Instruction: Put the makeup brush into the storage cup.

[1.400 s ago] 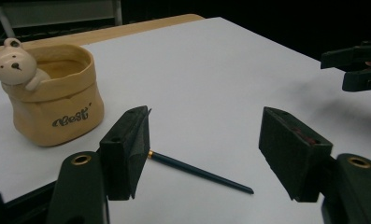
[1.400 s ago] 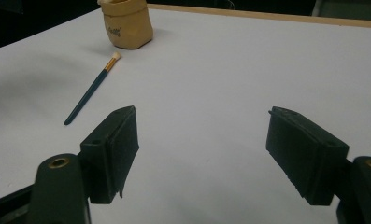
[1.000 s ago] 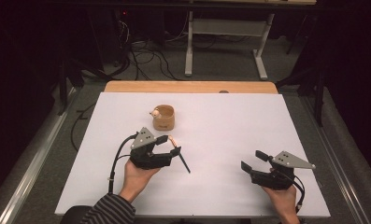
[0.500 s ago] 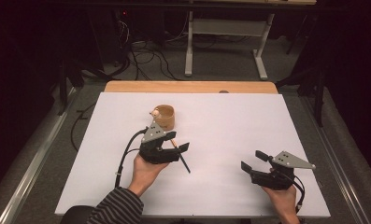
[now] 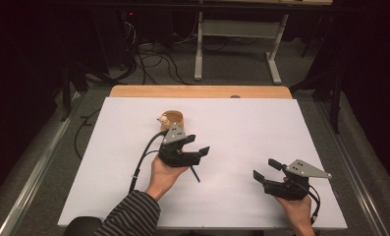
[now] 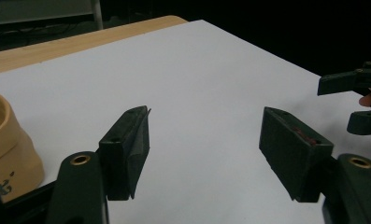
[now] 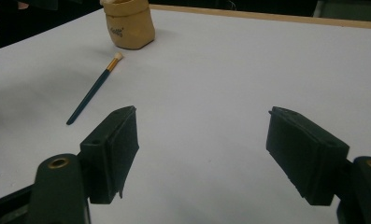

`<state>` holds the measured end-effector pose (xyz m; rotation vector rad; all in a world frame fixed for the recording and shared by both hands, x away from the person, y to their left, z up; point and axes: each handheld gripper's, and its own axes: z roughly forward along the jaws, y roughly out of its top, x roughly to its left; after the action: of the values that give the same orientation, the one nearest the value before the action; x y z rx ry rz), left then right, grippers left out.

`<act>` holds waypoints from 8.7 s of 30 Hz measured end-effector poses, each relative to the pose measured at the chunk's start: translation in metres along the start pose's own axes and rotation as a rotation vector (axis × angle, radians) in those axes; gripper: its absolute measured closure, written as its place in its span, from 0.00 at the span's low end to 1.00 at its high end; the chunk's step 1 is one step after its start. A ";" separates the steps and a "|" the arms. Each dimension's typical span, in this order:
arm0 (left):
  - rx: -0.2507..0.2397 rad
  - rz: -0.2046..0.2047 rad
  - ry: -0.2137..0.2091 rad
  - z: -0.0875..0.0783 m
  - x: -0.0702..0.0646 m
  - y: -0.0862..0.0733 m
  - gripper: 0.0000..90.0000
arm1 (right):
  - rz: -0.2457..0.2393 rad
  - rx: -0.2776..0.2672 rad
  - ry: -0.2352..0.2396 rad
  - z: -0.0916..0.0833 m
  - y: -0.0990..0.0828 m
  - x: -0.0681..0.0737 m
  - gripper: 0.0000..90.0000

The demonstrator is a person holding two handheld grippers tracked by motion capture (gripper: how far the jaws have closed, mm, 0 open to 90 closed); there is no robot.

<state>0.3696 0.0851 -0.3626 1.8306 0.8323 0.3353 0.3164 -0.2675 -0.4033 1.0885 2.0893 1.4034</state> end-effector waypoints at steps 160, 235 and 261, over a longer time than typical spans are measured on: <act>0.647 -0.138 0.321 0.055 0.026 -0.021 0.49 | 0.004 0.024 0.017 0.001 -0.001 0.002 0.31; 0.405 -0.081 0.088 0.002 0.034 0.008 0.92 | -0.005 0.043 0.047 0.006 0.000 0.009 0.31; 0.190 -0.087 0.100 -0.019 0.053 0.040 0.92 | -0.017 0.032 0.079 0.004 0.000 0.017 0.32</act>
<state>0.4126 0.1264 -0.3264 1.9591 1.0398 0.3028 0.3089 -0.2517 -0.4032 1.0411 2.1782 1.4321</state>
